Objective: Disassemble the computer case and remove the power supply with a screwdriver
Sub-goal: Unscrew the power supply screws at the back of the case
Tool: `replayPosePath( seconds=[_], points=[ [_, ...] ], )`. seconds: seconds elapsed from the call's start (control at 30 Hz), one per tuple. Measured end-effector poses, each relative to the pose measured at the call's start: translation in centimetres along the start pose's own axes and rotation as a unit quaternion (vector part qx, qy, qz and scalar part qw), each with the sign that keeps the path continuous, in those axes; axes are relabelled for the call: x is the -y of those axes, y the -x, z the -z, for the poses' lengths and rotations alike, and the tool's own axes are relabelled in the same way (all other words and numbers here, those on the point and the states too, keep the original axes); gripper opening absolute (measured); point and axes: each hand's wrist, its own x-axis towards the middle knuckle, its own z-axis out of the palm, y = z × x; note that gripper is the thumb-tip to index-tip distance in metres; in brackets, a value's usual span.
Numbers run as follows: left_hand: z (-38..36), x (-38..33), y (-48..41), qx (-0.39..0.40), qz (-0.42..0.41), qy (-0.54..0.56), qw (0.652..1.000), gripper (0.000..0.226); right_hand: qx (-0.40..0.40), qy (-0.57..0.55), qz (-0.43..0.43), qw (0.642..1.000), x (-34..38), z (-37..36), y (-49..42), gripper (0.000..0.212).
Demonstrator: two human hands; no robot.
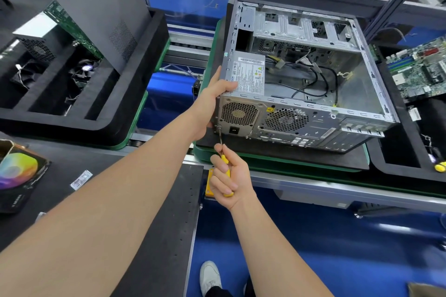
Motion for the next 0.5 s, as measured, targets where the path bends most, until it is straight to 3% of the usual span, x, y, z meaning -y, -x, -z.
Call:
replayPosePath(
  seconds=[0.1,0.17,0.27,0.4,0.43,0.5],
  points=[
    [-0.1,0.0,0.0,-0.001,-0.002,0.0,1.0,0.085,-0.095,0.195,0.05,0.975,0.3,-0.5,0.2,0.026],
    [-0.1,0.1,0.0,0.0,-0.003,-0.001,1.0,0.084,-0.155,0.34,0.103,0.922,0.3,-1.0,0.4,0.027],
    [-0.1,0.2,0.0,-0.001,-0.004,-0.004,1.0,0.082,-0.235,0.555,0.177,0.778,-0.3,-2.0,0.4,0.028],
    [-0.1,0.3,-0.1,-0.006,-0.002,0.0,1.0,0.082,-0.342,0.771,0.219,0.49,-1.7,-2.7,-0.3,0.024],
    [-0.1,0.2,-0.1,-0.007,-0.002,0.001,1.0,0.083,-0.358,0.792,0.226,0.44,-2.1,-2.7,-0.3,0.022],
    [-0.1,0.2,-0.1,-0.004,-0.003,0.0,1.0,0.084,-0.368,0.797,0.237,0.416,-2.3,-2.6,-0.3,0.021]
  ],
)
